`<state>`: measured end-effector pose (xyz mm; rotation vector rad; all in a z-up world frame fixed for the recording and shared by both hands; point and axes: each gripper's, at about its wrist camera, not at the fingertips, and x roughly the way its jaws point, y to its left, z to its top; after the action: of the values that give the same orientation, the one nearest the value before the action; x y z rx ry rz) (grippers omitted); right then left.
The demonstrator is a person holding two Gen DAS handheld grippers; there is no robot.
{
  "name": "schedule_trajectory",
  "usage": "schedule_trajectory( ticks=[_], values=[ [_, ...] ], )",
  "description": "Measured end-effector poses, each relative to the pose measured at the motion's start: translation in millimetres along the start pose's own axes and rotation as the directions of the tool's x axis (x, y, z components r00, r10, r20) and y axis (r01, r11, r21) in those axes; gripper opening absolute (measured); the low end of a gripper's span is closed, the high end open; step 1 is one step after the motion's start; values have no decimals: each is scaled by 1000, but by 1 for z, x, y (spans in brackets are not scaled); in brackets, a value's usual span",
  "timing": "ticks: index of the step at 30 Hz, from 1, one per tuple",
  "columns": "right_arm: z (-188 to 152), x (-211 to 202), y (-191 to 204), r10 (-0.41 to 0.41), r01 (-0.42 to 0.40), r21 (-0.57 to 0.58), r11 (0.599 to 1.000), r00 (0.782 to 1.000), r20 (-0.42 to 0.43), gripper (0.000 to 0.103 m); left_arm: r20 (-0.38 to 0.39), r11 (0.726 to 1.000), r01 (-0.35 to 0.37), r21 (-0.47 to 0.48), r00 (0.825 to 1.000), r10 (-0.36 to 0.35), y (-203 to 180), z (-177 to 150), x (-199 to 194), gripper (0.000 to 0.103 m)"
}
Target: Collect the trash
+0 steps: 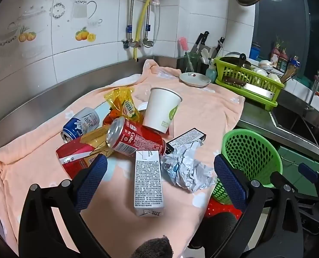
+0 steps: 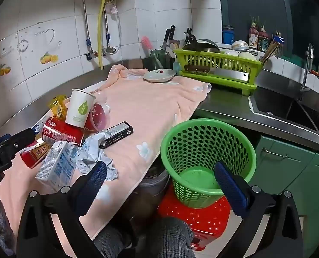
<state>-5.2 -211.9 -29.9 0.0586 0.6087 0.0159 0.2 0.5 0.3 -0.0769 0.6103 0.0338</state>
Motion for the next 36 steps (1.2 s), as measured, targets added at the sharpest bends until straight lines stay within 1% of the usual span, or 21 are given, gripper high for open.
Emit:
schedule_trajectory(
  ticks=[1,5,6,8,9,11,12,15,30,36],
  values=[
    [1,0,-1,-1,1,0,1000,1000,5,97,12,1000,-3,9,1000,2,-1,0,-1,98],
    [2,-1,-6,3,-3,-5,1000,1000,17,97,19,1000,-3,-3,1000,3,-4,4,-4,98],
    [0,-3,1,-3,3,-20,1000,1000,17,97,22,1000,-4,-4,1000,4,-5,4,-4,98],
    [1,-3,3,0,1,-16,1000,1000,14,97,26,1000,-2,-5,1000,2,-8,6,-5,98],
    [1,-3,4,-1,1,-16,1000,1000,15,97,34,1000,14,-2,999,-14,-5,4,-10,98],
    [2,-3,4,2,-1,-9,1000,1000,10,97,35,1000,16,2,999,-16,-8,5,-11,98],
    [2,-4,5,-1,1,-10,1000,1000,12,97,37,999,32,-2,999,-32,-1,2,-9,98],
    [3,-5,5,-3,3,-7,1000,1000,14,97,42,999,37,2,998,-37,-1,2,-10,98],
    [1,-5,-1,5,-5,2,1000,1000,12,97,36,999,37,6,999,-37,-2,3,-10,98],
    [1,-5,-1,-3,3,1,1000,1000,15,97,40,999,38,4,998,-38,-2,2,-9,98]
  ],
)
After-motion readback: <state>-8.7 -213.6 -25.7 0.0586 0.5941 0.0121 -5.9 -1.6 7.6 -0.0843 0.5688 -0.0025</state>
